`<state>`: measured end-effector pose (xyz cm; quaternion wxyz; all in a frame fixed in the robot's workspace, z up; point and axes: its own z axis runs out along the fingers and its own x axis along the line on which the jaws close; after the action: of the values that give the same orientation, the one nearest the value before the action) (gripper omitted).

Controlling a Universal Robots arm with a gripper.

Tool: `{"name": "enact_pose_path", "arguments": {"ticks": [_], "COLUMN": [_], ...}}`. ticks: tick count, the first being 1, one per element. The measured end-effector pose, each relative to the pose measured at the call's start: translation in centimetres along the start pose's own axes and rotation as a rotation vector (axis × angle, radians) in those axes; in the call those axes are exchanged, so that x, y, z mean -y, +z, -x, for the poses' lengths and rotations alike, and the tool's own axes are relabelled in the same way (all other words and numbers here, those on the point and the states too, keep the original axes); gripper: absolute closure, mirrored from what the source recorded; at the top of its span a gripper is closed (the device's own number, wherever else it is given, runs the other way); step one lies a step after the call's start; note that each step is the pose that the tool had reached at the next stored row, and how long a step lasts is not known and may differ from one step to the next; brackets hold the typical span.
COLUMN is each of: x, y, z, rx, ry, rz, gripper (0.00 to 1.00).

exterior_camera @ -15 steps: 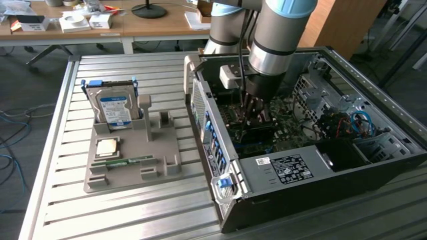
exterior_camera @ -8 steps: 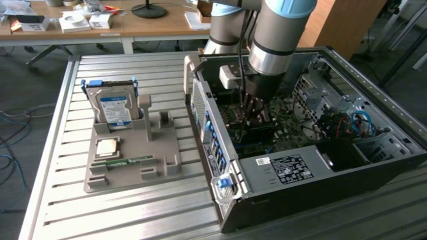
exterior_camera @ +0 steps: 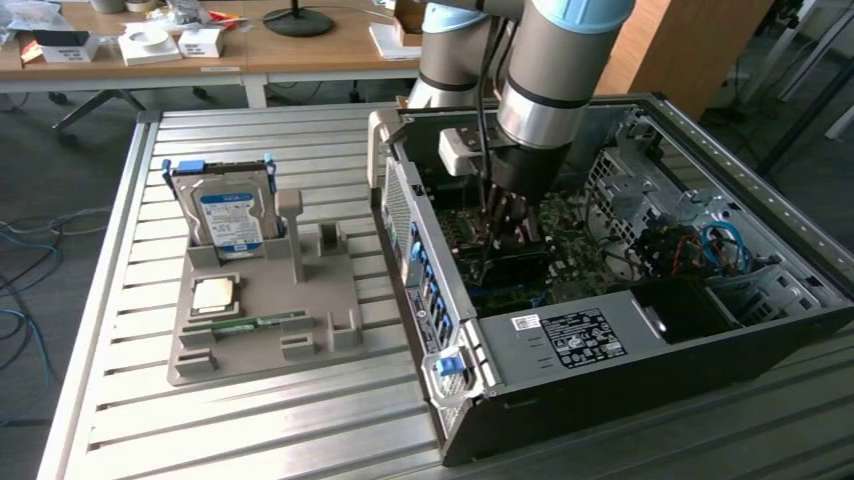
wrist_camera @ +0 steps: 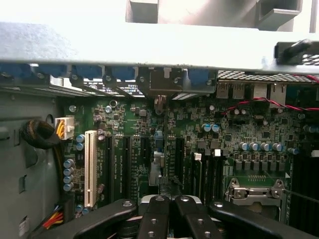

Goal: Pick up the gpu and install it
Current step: 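Press down on the gpu until it lock into place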

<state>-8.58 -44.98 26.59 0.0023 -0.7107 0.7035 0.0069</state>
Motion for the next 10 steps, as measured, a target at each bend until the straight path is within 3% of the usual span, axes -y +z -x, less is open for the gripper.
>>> {"name": "enact_pose_path", "arguments": {"ticks": [10], "x": [0.00], "y": [-2.26], "z": [0.0], "rx": [-0.0002], "ry": [0.000], "rz": [0.0001], "gripper": [0.89]}}
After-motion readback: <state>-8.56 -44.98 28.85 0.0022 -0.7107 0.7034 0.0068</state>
